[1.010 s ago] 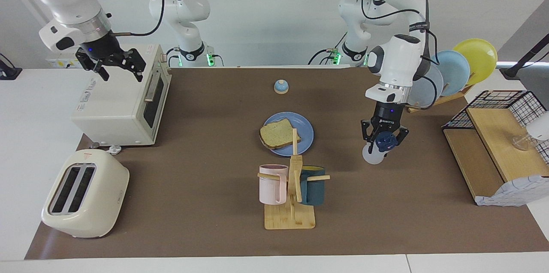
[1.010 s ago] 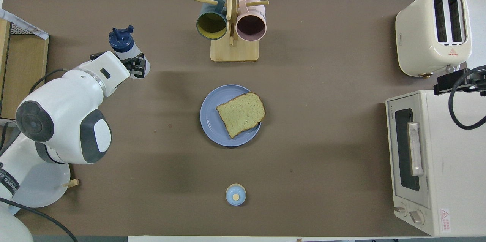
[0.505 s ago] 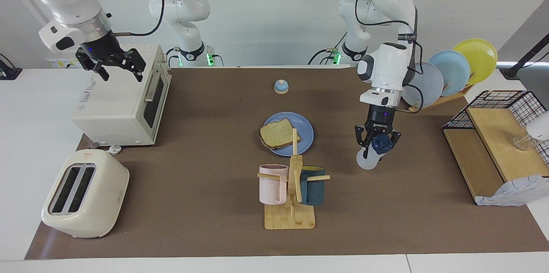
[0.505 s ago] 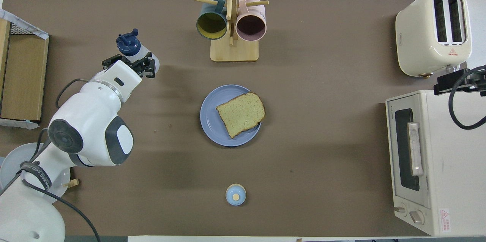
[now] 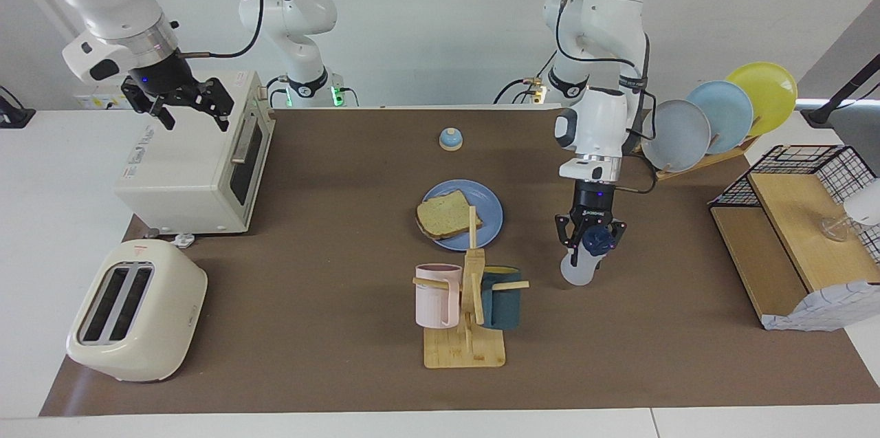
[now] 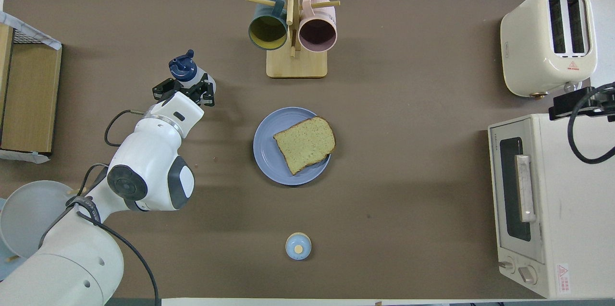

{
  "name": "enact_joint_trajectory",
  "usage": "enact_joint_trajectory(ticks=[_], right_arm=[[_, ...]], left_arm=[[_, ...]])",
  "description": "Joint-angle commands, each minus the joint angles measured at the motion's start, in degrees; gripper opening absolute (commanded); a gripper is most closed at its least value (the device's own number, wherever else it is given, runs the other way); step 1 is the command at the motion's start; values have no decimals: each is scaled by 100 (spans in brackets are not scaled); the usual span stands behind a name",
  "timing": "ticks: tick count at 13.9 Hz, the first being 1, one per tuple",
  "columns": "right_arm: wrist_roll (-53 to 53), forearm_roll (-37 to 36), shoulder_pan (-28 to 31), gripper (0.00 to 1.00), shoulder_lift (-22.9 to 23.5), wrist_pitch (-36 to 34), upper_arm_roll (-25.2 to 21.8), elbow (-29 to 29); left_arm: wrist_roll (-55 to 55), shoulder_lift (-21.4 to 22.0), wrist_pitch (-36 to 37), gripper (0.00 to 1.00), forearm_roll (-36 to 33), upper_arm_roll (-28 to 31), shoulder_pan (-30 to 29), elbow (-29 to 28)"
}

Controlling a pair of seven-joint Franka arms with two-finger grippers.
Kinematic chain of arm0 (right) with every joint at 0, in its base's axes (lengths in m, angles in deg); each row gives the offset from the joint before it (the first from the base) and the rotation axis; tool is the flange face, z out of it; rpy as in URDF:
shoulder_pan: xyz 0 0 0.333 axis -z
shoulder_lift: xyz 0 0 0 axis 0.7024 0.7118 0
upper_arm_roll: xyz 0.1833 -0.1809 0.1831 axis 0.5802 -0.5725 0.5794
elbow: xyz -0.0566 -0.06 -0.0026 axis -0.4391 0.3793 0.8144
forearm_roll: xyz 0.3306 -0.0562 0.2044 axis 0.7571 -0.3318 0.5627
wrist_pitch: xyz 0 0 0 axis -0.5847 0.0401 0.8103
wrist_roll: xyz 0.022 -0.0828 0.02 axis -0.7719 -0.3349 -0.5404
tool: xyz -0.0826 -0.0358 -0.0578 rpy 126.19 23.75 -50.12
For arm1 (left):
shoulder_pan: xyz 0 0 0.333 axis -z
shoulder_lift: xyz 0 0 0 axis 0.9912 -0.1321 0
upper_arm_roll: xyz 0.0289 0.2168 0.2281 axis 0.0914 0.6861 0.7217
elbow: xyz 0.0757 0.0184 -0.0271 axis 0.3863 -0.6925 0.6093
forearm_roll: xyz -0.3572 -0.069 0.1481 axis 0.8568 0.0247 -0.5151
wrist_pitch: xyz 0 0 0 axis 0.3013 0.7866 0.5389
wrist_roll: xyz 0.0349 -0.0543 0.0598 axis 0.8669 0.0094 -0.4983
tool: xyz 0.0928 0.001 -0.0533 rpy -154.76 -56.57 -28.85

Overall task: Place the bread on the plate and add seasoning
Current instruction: 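Set the bottle down and open the left gripper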

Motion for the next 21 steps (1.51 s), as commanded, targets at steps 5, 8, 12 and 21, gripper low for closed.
enact_joint_trajectory(ticks=[5,8,12,21], right_arm=[[109,101,56,100,-126,102,37,-153],[109,101,56,100,-126,102,37,-153],[109,101,56,100,-126,102,37,-153],[109,101,56,100,-126,102,37,-153]], left_arm=[[-11,-116,-141,0,64,32,77,-43],[-3,-116,-141,0,38,41,77,-43],[-3,-107,-141,48,47,32,86,-52],[-3,-98,-141,100,64,32,86,-96]])
